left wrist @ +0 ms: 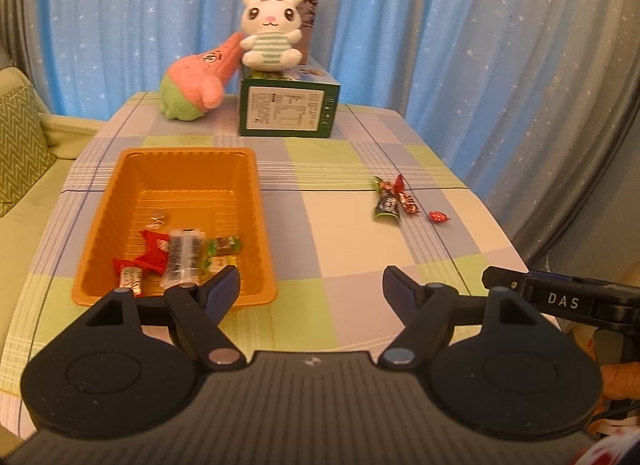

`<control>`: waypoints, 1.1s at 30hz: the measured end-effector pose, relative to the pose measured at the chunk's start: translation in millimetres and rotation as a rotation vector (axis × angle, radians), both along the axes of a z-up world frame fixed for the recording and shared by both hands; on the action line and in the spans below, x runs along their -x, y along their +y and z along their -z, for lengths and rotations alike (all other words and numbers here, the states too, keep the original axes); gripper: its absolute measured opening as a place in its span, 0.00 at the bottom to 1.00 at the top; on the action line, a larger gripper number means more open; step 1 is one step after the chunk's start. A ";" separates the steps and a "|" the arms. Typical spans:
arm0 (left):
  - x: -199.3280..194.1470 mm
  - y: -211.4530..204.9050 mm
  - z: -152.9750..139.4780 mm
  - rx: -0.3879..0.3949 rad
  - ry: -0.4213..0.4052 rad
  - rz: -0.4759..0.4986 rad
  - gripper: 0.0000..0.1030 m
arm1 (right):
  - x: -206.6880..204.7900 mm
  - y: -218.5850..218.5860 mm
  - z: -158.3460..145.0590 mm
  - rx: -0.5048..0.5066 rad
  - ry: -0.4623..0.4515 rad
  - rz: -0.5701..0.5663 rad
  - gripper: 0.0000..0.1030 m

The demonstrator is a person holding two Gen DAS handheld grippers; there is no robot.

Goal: Organize snacks
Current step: 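Withdraw both open tools from the tray toward the remaining snacks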

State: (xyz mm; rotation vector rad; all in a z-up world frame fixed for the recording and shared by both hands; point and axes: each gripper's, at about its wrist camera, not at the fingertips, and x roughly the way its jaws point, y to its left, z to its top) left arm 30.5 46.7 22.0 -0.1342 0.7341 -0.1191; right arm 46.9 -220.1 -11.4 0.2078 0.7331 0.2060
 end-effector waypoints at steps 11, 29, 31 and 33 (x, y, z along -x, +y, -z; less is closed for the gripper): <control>-18.6 -25.6 5.0 -0.007 0.012 0.048 0.74 | -10.7 -22.9 8.8 0.002 0.019 0.039 0.67; -68.2 -68.0 30.3 -0.016 0.051 0.108 0.74 | -55.8 -55.3 37.2 0.045 0.023 0.038 0.67; -77.3 -73.0 35.7 -0.015 0.055 0.109 0.74 | -64.9 -60.0 41.7 0.054 0.020 0.031 0.67; -87.8 -76.9 41.8 -0.006 0.059 0.103 0.74 | -75.1 -65.1 46.0 0.060 0.015 0.022 0.67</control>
